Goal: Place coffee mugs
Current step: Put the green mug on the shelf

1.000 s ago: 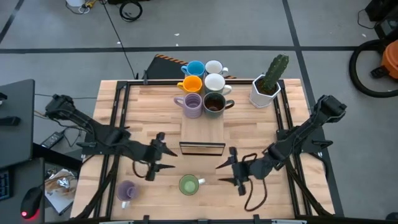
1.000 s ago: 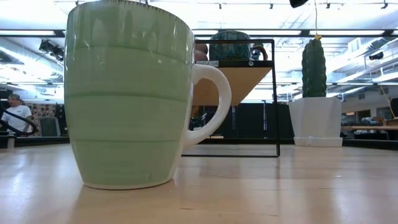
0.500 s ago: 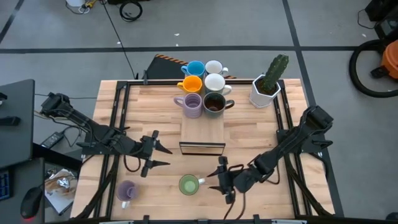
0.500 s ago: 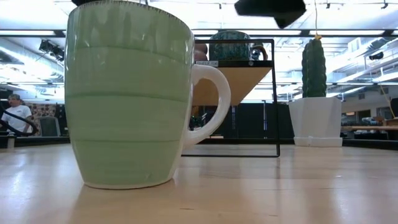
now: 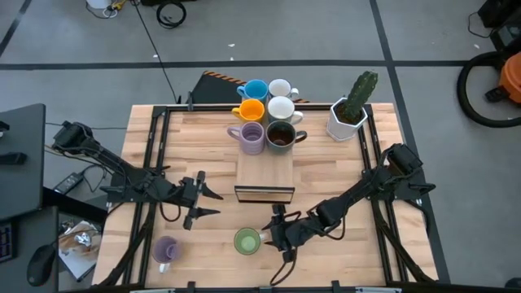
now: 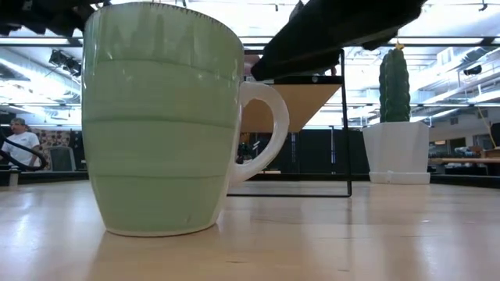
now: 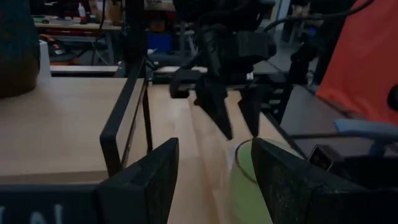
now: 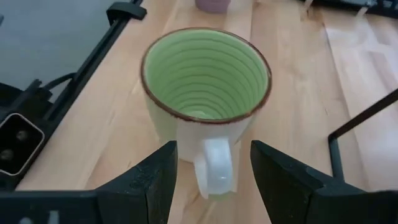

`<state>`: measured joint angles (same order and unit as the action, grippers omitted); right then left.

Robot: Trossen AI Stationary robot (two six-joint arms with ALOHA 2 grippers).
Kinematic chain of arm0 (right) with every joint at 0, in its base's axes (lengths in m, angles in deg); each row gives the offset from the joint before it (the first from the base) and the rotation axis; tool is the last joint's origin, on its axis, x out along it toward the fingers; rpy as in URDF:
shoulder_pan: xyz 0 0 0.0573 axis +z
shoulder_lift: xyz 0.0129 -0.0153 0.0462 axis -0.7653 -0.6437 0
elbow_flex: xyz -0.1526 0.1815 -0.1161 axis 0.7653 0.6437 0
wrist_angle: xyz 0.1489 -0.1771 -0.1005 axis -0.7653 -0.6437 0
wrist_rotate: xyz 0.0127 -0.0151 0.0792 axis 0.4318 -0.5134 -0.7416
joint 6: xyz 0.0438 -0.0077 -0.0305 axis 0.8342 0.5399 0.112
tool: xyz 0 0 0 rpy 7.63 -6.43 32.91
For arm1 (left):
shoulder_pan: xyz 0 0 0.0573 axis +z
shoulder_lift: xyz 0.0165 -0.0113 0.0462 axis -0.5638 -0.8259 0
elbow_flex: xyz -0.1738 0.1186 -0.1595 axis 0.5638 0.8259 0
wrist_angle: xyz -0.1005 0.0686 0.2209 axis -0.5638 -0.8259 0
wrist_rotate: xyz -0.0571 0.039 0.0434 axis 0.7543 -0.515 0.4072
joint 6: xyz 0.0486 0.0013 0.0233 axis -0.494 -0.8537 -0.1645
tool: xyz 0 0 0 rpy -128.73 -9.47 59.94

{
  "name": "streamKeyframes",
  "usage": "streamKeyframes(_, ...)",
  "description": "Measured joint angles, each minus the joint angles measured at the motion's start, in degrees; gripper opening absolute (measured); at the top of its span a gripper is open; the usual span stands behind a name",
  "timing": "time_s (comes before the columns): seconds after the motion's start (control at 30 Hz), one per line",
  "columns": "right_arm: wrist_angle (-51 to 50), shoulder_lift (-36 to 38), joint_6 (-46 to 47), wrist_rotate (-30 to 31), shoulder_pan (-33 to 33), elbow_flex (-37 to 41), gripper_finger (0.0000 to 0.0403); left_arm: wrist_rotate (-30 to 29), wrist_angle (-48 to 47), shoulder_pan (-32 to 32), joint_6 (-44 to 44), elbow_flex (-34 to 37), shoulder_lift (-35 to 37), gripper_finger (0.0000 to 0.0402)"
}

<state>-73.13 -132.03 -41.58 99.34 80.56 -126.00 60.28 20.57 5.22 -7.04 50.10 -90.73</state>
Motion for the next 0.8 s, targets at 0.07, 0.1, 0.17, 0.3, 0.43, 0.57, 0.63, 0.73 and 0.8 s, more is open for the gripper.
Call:
streamKeyframes(0.07,-0.1,0.0,0.2,-0.6,-0.3,0.0,0.0209,0.0,2.3,0.0,1.0,1.2,0.0,0.0208)
streamKeyframes(0.1,0.0,0.0,0.1,-0.7,-0.3,0.0,0.0209,0.0,2.7,0.0,1.2,1.4,0.0,0.0208)
streamKeyframes(0.17,-0.2,0.0,-0.1,-0.7,-0.1,0.0,0.0209,0.0,2.4,0.0,1.8,1.4,0.0,0.0208)
streamKeyframes(0.3,-2.0,0.1,1.3,-0.2,0.0,0.0,0.0209,-0.1,3.2,0.0,2.6,1.4,0.0,0.0208)
streamKeyframes(0.43,-3.2,0.1,3.2,3.5,0.9,0.0,0.0208,-0.1,3.3,0.0,2.6,1.4,0.0,0.0208)
streamKeyframes(0.57,-6.7,0.1,3.2,6.1,2.5,-1.8,0.0208,-0.1,3.3,0.0,2.5,1.4,0.0,0.0208)
streamKeyframes(0.63,-9.5,0.1,3.6,7.3,3.1,-3.8,0.0208,-0.1,3.3,0.0,2.5,1.4,0.0,0.0208)
streamKeyframes(0.73,-13.1,0.1,4.8,7.4,3.6,-6.4,0.0208,-0.1,3.3,0.0,2.5,1.4,0.0,0.0208)
streamKeyframes(0.8,-12.8,0.2,5.6,7.2,3.8,-6.8,0.0208,-0.1,3.3,0.0,2.5,1.4,0.0,0.0208)
